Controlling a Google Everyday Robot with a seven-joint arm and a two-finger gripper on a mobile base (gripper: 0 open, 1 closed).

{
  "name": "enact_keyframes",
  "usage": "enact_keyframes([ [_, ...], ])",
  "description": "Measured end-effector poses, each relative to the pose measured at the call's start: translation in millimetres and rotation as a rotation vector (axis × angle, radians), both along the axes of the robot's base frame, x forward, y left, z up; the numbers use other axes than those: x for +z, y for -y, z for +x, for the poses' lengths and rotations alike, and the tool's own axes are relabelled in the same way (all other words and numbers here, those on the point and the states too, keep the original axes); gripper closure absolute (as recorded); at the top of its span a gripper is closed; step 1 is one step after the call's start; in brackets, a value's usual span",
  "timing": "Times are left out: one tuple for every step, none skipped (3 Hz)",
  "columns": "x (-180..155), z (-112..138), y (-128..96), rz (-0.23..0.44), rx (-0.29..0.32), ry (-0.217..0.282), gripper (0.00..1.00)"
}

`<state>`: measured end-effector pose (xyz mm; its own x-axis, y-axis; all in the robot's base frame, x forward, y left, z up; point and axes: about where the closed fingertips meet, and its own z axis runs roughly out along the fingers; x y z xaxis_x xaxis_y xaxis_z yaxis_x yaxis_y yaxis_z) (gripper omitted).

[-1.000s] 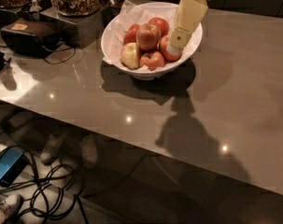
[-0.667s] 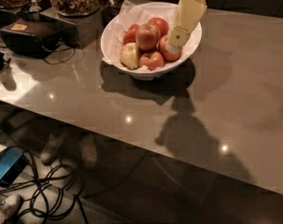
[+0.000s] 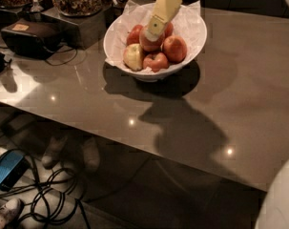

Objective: Pick apple from white bowl

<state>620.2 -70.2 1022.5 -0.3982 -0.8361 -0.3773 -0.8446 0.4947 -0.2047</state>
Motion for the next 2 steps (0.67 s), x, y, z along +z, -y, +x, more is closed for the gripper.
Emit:
enact_keyframes([
  [1.9,2.2,-2.7,0.013,0.006,0.016,0.0],
  [3.4,14.2,-12.4,0.059,-0.026,0.03,0.0],
])
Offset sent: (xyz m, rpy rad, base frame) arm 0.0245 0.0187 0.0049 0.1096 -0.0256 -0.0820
